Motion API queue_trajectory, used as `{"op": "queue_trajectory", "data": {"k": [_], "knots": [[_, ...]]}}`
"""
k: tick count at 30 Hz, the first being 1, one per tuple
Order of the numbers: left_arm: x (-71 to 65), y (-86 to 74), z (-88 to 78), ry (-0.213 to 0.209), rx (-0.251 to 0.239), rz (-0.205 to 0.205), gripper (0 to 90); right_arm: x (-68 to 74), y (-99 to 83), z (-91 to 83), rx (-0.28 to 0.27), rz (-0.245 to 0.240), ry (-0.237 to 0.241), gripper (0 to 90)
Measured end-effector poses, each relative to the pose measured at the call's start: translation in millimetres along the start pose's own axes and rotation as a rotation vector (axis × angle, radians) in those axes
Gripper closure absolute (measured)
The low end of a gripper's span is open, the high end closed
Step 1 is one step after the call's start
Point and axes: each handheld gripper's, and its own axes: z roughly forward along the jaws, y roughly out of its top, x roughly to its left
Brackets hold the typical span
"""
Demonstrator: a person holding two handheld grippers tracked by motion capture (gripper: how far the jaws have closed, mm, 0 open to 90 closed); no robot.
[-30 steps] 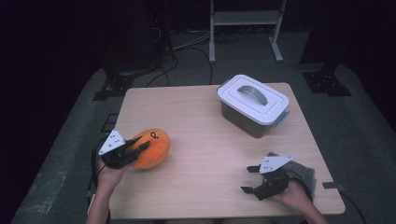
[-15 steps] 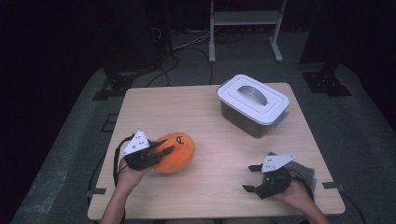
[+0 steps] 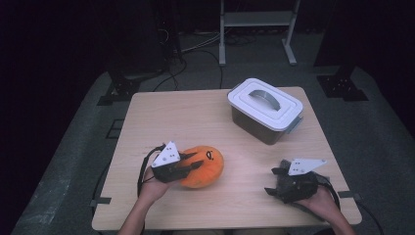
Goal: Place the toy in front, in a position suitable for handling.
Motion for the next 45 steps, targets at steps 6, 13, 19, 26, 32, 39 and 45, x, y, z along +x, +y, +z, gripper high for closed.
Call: {"op": "queue_trajectory", "data": {"k": [6, 13, 19, 26, 32, 39, 45], "knots": [[-12.0, -0.2, 14.8, -0.046, 0.013, 0.021, 68.4, -11.4, -8.8, -12.5, 0.027, 0.020, -0.026, 24.4], [-27.2, 2.9, 27.4, -0.075, 0.012, 0.047, 68.3, -22.4, -18.7, -21.7, 0.048, 0.045, -0.027, 31.2], [-34.4, 1.0, 36.9, -0.106, 0.023, 0.068, 68.0, -25.9, -26.1, -21.3, 0.100, 0.022, -0.038, 37.2], [-37.9, -2.7, 44.2, -0.132, 0.033, 0.079, 66.9, -30.0, -33.2, -16.3, 0.149, 0.028, -0.066, 43.0], [-38.4, -3.7, 45.3, -0.144, 0.030, 0.080, 60.8, -32.3, -38.5, -12.0, 0.193, 0.027, -0.081, 44.9], [-35.7, -4.3, 42.5, -0.133, 0.028, 0.070, 51.8, -30.1, -39.3, -8.8, 0.203, 0.017, -0.093, 39.9], [-34.3, -3.7, 36.0, -0.124, 0.028, 0.071, 46.5, -30.0, -40.2, -8.4, 0.198, 0.018, -0.094, 38.2]]}}
